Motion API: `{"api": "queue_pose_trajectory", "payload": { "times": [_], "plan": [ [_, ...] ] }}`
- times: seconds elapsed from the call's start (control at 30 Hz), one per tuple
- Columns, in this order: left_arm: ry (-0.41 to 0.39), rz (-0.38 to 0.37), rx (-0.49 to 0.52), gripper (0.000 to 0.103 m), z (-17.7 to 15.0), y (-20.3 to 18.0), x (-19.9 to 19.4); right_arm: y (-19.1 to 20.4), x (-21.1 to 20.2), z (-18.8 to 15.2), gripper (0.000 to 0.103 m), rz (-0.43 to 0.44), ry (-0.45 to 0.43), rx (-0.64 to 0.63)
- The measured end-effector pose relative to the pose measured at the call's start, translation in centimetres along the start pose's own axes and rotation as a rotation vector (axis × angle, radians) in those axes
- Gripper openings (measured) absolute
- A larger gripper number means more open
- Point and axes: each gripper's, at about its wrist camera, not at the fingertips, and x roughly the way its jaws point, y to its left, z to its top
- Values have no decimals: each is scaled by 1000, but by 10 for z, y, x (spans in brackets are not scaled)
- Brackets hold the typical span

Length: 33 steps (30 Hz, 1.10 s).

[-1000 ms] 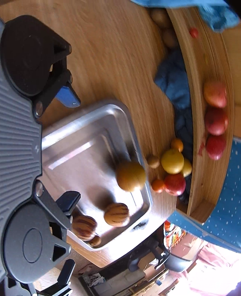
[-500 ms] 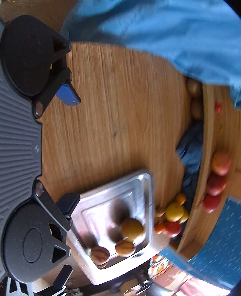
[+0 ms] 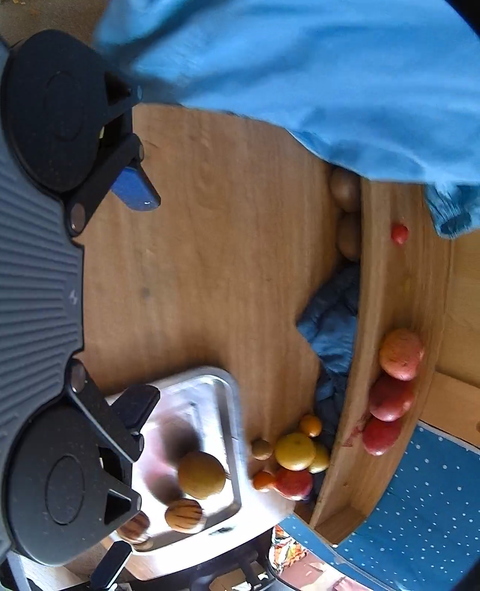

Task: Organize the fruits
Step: 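Move both tools from the tray back toward the remaining fruits, then grasp the yellow grapefruit with the left tool while the right tool grasps a small brown fruit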

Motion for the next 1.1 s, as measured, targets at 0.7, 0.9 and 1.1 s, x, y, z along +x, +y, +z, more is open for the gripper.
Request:
{"api": "queue_pose_trajectory", "payload": {
  "times": [0.7, 0.9, 1.1],
  "plan": [
    [54, -142, 233, 102, 119, -93, 112, -65, 71, 23, 102, -204, 24, 60],
    [59, -266, 274, 102, 136, -113, 141, -80, 97, 43, 97, -207, 59, 54],
    [96, -351, 276, 102, 158, -135, 167, -89, 132, 66, 82, -187, 82, 81]
  ]
}}
